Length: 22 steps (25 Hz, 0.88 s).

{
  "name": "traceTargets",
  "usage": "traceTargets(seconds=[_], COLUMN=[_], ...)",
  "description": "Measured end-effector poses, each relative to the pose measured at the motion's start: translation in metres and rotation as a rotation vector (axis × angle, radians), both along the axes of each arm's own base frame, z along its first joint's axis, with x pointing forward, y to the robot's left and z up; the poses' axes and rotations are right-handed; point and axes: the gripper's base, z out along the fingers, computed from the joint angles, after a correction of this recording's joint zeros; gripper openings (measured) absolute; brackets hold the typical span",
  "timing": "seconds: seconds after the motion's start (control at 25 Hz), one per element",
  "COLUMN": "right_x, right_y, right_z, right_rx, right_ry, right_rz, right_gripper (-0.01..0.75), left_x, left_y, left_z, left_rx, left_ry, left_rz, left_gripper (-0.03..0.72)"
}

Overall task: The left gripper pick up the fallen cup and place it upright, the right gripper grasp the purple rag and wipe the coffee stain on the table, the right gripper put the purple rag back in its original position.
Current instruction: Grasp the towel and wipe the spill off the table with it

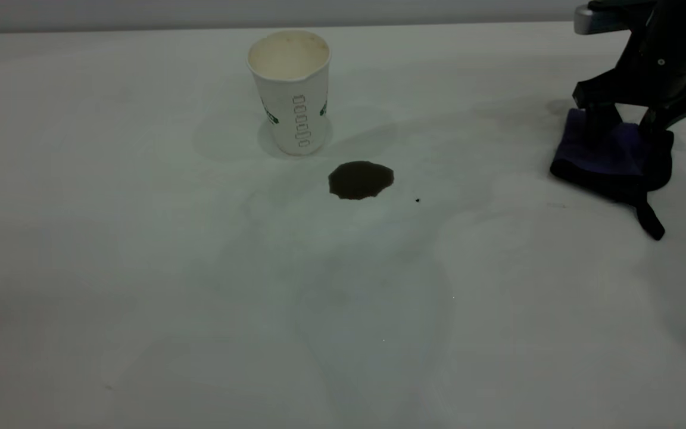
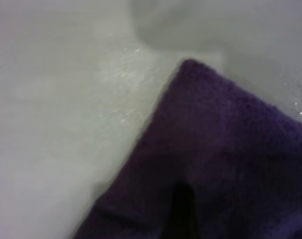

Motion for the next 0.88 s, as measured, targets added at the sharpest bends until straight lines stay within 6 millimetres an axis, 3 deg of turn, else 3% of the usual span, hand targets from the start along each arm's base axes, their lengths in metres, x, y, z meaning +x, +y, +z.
traceTargets(seconds=[0.16, 0.36, 0.48, 0.88], right_x=[0.000, 0.000, 0.001, -0.013], right_y=[0.000, 0.011, 0.035, 0.142], right_z=[-0.004, -0.008, -0.009, -0.010], right_rx=[0.015, 0.094, 0.146, 0.256], right_ry=[0.011, 0.020, 0.011, -0.016], right_rz=[-0.022, -0.063, -0.012, 0.172], right_gripper=[0.588, 0.276, 0.112, 0.086], left_x=[0.000, 0.000, 0.000, 0.000], left_y=[0.000, 0.000, 0.000, 0.000], left_z=[0.000, 0.000, 0.000, 0.000], left_rx=[0.000, 0.000, 0.000, 0.000], left_ry=[0.000, 0.000, 0.000, 0.000], left_rz=[0.000, 0.000, 0.000, 0.000], left_gripper=[0.306, 0.306, 0.306, 0.306])
